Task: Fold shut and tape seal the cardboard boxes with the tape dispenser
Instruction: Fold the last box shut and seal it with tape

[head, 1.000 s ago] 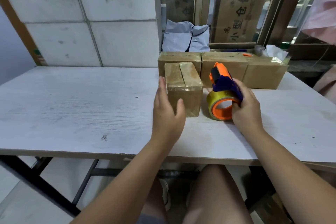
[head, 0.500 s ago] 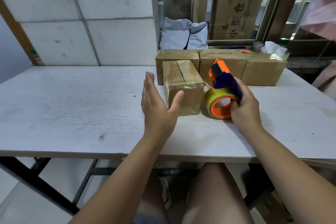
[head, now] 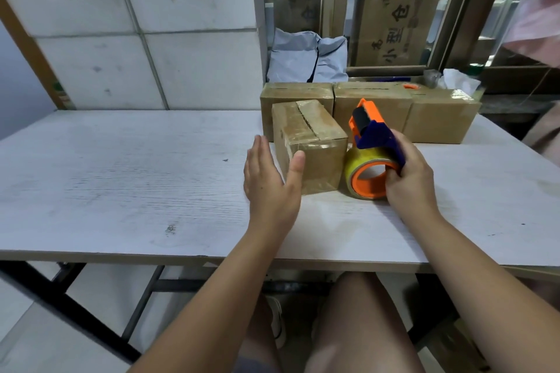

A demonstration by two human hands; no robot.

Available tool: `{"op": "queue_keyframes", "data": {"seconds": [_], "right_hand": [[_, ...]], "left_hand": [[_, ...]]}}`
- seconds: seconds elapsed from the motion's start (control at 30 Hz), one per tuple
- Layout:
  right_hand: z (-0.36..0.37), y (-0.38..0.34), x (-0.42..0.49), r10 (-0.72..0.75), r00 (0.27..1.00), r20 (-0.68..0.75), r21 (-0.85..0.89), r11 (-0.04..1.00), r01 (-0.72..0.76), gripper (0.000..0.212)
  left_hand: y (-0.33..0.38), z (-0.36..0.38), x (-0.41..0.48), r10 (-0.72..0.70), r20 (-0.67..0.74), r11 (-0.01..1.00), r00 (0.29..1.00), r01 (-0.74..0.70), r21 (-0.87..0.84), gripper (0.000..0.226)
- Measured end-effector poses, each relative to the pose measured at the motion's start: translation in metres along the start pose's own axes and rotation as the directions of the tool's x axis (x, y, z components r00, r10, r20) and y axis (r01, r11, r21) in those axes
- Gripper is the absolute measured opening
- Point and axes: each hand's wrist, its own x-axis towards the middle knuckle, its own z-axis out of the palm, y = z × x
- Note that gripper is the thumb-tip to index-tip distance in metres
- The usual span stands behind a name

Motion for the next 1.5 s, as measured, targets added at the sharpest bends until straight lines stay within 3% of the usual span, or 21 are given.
{"op": "queue_keyframes", "data": {"seconds": [0.07,0.2,0.4,0.6,0.8,0.9,1.0,1.07,1.17,1.27,1.4,1.5], "right_hand": [[0.0,0.001,0.0,0.004,1.0,0.0,0.006,1.0,-0.004,0.071],[-0.001,0.003,0.001,0.038,0.999,-0.002,0.027,0.999,-0.038,0.072],[-0.001,0.002,0.001,0.039,0.999,-0.006,0.029,0.999,-0.038,0.069],[-0.005,0.003,0.001,0.031,0.997,-0.075,-0.012,0.999,-0.032,0.067],[-0.006,-0.005,-0.004,-0.054,0.998,-0.024,-0.1,0.994,0.052,0.063],[-0.005,-0.005,-0.005,-0.078,0.997,-0.017,-0.096,0.992,0.076,0.061],[-0.005,-0.005,-0.004,-0.055,0.997,-0.056,-0.067,0.996,0.051,0.059],[-0.006,-0.004,-0.004,-0.028,0.997,-0.073,-0.059,0.998,0.024,0.057],[-0.006,-0.002,-0.002,-0.022,0.997,-0.078,-0.064,0.998,0.017,0.057],[-0.007,-0.002,-0.001,-0.044,0.996,-0.079,-0.083,0.996,0.037,0.058],[-0.021,-0.006,0.005,-0.122,0.989,-0.078,-0.208,0.973,0.104,0.066],[-0.036,-0.013,0.011,-0.189,0.982,0.002,-0.346,0.921,0.178,0.072]], "left_hand": [[0.003,0.001,0.002,0.136,0.013,0.99,0.991,-0.136,0.047,0.084],[0.001,0.011,0.003,0.31,0.027,0.887,0.95,-0.299,0.353,0.087],[-0.011,0.006,0.018,0.459,-0.025,0.743,0.888,-0.368,0.56,0.051],[0.003,-0.006,0.033,0.398,0.124,0.725,0.909,-0.394,0.565,0.042],[0.012,-0.029,0.048,0.333,0.217,0.611,0.918,-0.385,0.692,0.044],[0.025,-0.023,0.05,0.283,0.269,0.522,0.921,-0.383,0.762,0.061],[0.04,-0.004,0.045,0.375,0.352,0.459,0.858,-0.501,0.734,0.081],[0.042,0.005,0.043,0.443,0.39,0.452,0.807,-0.576,0.681,0.07],[0.034,0.007,0.042,0.462,0.36,0.492,0.81,-0.572,0.656,0.048],[0.025,0.01,0.041,0.504,0.289,0.544,0.814,-0.559,0.626,0.046],[0.022,0.014,0.043,0.527,0.22,0.569,0.821,-0.533,0.627,0.036],[0.023,0.016,0.041,0.533,0.197,0.572,0.823,-0.522,0.633,0.031]]}}
